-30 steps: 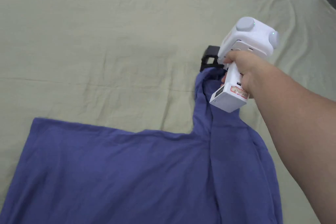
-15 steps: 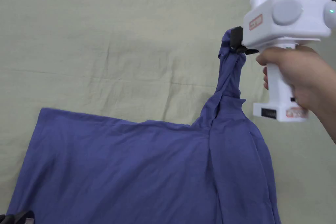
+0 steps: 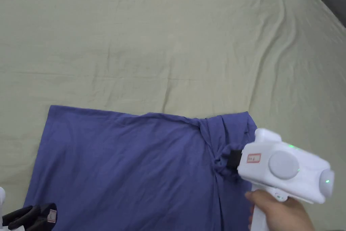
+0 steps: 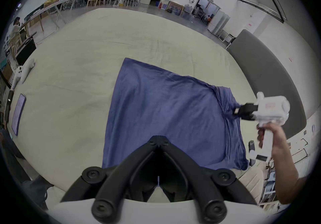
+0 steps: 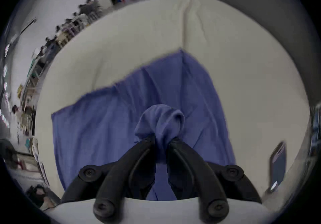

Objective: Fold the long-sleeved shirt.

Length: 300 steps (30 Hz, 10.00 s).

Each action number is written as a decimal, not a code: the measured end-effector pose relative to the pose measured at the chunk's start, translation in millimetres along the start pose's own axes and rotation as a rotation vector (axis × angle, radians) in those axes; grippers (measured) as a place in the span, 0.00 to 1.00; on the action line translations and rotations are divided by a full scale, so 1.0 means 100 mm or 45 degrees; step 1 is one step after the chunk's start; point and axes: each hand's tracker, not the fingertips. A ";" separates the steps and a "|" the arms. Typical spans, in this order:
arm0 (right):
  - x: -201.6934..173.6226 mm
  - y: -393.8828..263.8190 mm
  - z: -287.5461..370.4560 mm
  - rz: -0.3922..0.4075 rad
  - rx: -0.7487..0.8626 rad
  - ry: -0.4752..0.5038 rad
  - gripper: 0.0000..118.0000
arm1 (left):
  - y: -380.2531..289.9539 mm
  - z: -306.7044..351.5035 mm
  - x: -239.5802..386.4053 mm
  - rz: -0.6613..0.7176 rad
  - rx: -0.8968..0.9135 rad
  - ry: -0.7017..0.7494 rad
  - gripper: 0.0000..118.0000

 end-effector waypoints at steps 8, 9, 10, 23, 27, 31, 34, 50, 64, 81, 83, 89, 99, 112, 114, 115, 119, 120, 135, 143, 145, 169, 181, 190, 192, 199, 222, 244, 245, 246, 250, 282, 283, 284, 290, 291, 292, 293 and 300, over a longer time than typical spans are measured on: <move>0.02 0.07 -0.10 0.030 -0.050 -0.010 0.25 | 0.00 0.08 0.01 0.012 -0.002 -0.019 0.00; -0.01 0.09 0.04 0.070 -0.044 0.006 0.51 | 0.01 0.10 0.01 0.019 0.002 -0.027 0.00; 0.00 0.09 0.18 0.090 -0.015 0.017 0.91 | 0.03 0.13 0.02 0.027 0.010 -0.039 0.00; 0.14 -1.32 1.30 0.413 0.186 0.036 0.02 | -0.14 0.18 0.13 0.003 -0.019 -0.033 0.00; 0.13 -1.36 1.22 0.383 0.156 0.100 0.02 | -0.11 0.09 0.14 0.006 -0.056 -0.031 0.00; 0.07 -1.17 1.20 0.385 0.181 0.122 0.02 | 0.31 -0.09 0.08 0.018 0.022 -0.024 0.00; 0.03 -1.03 1.16 0.377 0.195 0.146 0.02 | 0.92 -0.52 -0.10 0.074 0.063 0.040 0.00; 0.19 -0.40 0.77 0.367 0.154 0.060 0.02 | 1.71 -2.39 -0.21 -0.270 -0.099 0.442 0.80; 0.20 1.90 -0.63 -0.022 -0.201 0.179 0.96 | 1.84 -1.94 -0.31 -0.095 -0.010 0.157 0.00; -0.19 1.85 -0.45 0.395 -0.116 -0.064 0.14 | 1.75 -1.71 -0.54 -0.105 0.016 0.052 0.00; -0.10 1.78 -0.19 0.407 -0.061 0.021 0.14 | 1.72 -1.54 -0.54 -0.112 0.049 0.028 0.00; 0.18 0.81 0.96 0.501 0.157 0.106 0.14 | 1.29 -0.74 -0.47 -0.171 0.134 -0.042 0.00; 0.70 -0.79 1.42 0.455 0.008 0.080 0.14 | 0.07 0.09 -0.61 -0.245 -0.046 0.032 0.00; 0.81 -1.25 0.65 0.469 -0.188 -0.123 0.14 | -0.43 -0.44 -0.89 -0.057 -0.325 0.062 0.00; 0.81 -1.22 0.56 0.476 -0.203 -0.125 0.14 | -0.42 -0.47 -0.88 -0.077 -0.351 0.074 0.00; 0.79 -1.21 0.54 0.494 -0.209 -0.131 0.14 | -0.41 -0.47 -0.86 -0.079 -0.351 0.079 0.00; 0.74 -1.07 0.86 0.550 -0.160 -0.089 0.72 | -0.25 -0.22 -0.84 0.060 -0.342 0.038 0.85; 0.72 -1.04 1.08 0.539 -0.090 -0.074 0.99 | -0.20 -0.10 -0.82 0.074 -0.311 0.008 1.00; 0.29 -1.28 1.41 0.477 0.040 0.416 0.02 | -0.46 0.00 -0.64 0.159 -0.225 -0.258 0.00; 0.15 -1.26 1.59 0.630 0.060 0.722 0.02 | 0.03 -0.18 -1.84 0.522 -0.192 -0.594 1.00; 0.14 -1.26 1.59 0.630 0.050 0.808 0.02 | 0.15 -0.29 -2.06 0.525 -0.221 -0.552 1.00; -0.18 -1.34 1.47 0.687 -0.041 1.008 0.02 | -0.21 -1.09 -1.06 0.162 -0.366 -0.591 1.00; -0.14 -1.36 1.46 0.693 -0.047 0.905 0.02 | -0.28 -0.76 -1.22 0.271 -0.303 -0.436 0.13; -0.06 -1.28 1.46 0.608 -0.049 0.872 0.02 | -0.16 -0.25 -1.78 0.530 -0.164 -0.552 0.11; -0.07 -1.27 1.45 0.606 -0.051 0.865 0.02 | -0.10 -0.13 -1.83 0.560 -0.153 -0.591 0.11; -0.17 -1.25 1.47 0.612 -0.034 0.873 0.02 | 0.08 0.21 -2.26 0.565 -0.083 -0.455 0.11; -0.21 -1.23 1.58 0.659 0.019 0.828 0.02 | 0.20 0.31 -1.62 0.342 -0.008 -0.276 0.11; 0.50 -1.06 1.93 0.462 0.123 0.528 0.02 | -0.60 -1.09 1.62 -0.362 -0.429 -0.377 0.11; 0.53 -1.07 1.92 0.460 0.121 0.524 0.02 | -0.64 -1.16 1.62 -0.352 -0.430 -0.326 0.11; 0.55 -1.08 1.92 0.459 0.120 0.519 0.02 | -0.69 -1.24 1.64 -0.342 -0.449 -0.292 0.11; 0.59 -1.10 1.88 0.456 0.109 0.523 0.02 | -0.70 -1.23 1.51 -0.173 -0.516 -0.558 1.00; 0.85 -1.13 1.97 0.337 0.141 0.474 0.02 | -1.16 -1.07 2.06 -0.494 -0.373 -0.368 0.00; 0.85 -1.11 2.00 0.335 0.154 0.469 0.02 | -1.15 -1.02 2.07 -0.467 -0.401 -0.452 0.00; 0.85 -1.08 2.01 0.333 0.165 0.468 0.02 | -1.13 -0.93 2.08 -0.456 -0.404 -0.493 0.00; 0.53 -1.06 1.90 0.343 0.155 0.540 0.02 | -0.61 -0.40 1.33 -0.197 -0.271 -0.564 0.00; 0.43 -1.09 1.84 0.359 0.121 0.562 0.02 | -0.52 -0.35 1.15 -0.166 -0.242 -0.519 0.00; 0.29 -1.13 1.76 0.396 0.073 0.590 0.02 | -0.43 -0.29 0.91 -0.123 -0.206 -0.445 0.00; 0.17 -1.18 1.67 0.430 0.038 0.610 0.02 | -0.35 -0.25 0.70 -0.090 -0.174 -0.382 0.00; -0.27 -1.40 0.81 0.488 -0.233 0.414 0.02 | -0.19 -0.18 -0.29 0.153 -0.154 -0.174 0.00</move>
